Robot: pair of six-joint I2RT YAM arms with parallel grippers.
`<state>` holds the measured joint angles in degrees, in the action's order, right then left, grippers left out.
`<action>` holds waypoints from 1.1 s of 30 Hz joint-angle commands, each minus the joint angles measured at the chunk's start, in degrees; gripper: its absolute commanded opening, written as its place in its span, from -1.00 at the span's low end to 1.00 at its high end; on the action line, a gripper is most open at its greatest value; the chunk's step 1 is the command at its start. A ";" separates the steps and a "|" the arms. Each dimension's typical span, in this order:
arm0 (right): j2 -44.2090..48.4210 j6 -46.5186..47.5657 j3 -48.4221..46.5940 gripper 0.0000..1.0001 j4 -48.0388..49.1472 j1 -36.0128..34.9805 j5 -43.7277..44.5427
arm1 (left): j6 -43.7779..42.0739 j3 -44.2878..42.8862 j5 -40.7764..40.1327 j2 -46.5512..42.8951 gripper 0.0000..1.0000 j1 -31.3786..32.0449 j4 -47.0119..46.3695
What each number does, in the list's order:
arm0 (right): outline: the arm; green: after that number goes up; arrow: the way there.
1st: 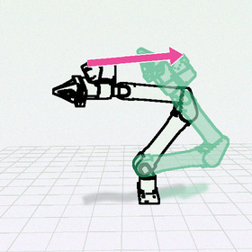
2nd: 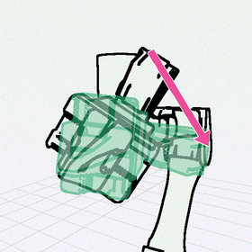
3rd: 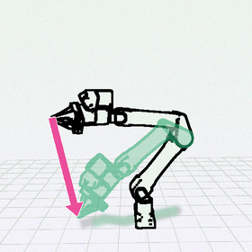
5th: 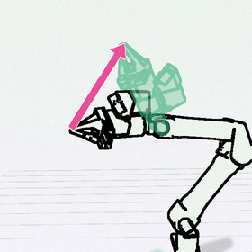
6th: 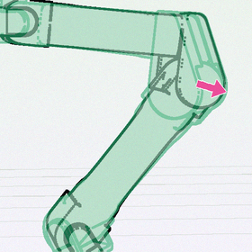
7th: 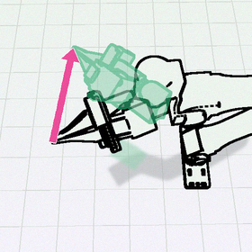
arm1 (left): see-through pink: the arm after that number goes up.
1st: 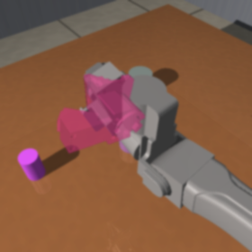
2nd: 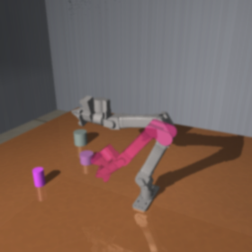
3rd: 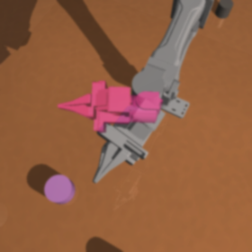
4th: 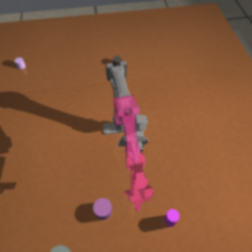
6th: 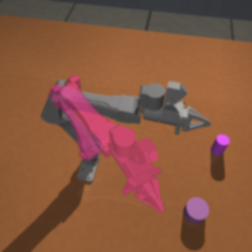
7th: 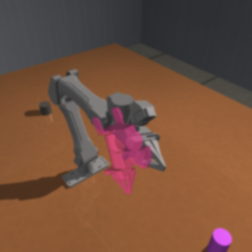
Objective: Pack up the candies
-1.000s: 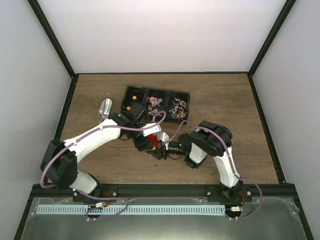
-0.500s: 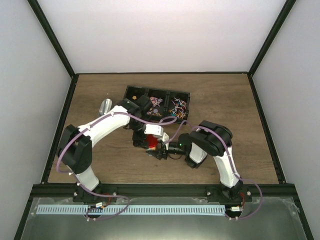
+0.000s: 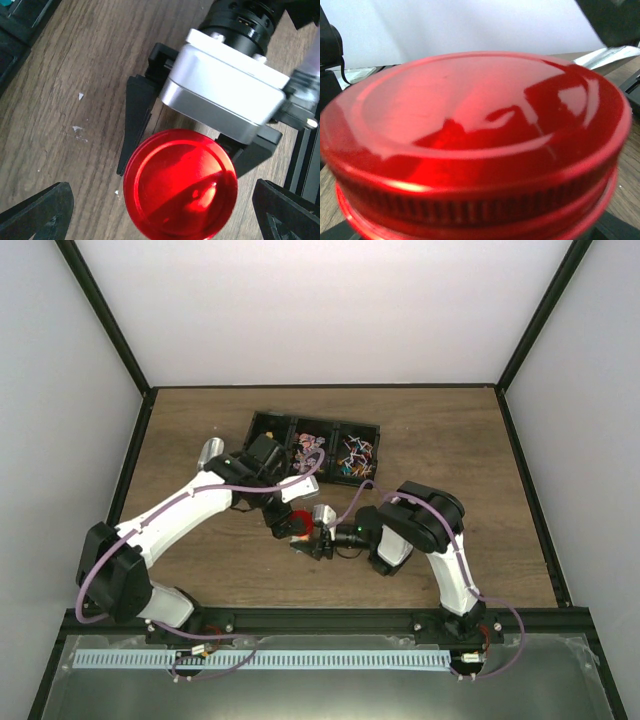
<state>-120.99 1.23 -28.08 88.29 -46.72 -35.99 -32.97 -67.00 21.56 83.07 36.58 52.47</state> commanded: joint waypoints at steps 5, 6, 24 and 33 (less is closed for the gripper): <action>0.21 0.17 -1.35 0.12 17.03 -0.48 0.45 | 11.83 4.28 1.34 -0.61 0.99 1.00 -7.21; 0.23 0.25 -1.32 0.12 16.93 -0.48 0.52 | 12.09 4.82 0.86 -0.67 0.98 1.38 -7.76; 0.31 0.81 -1.04 0.08 17.31 -0.48 -1.02 | -10.76 2.51 -3.40 3.93 0.34 1.48 1.12; 0.19 0.79 -1.02 0.02 17.61 -0.48 -3.07 | -37.46 -8.29 -1.21 11.46 0.33 1.12 13.87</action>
<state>-121.30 2.66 -28.36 87.90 -46.72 -34.89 -51.57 -71.83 21.63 91.92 37.95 58.17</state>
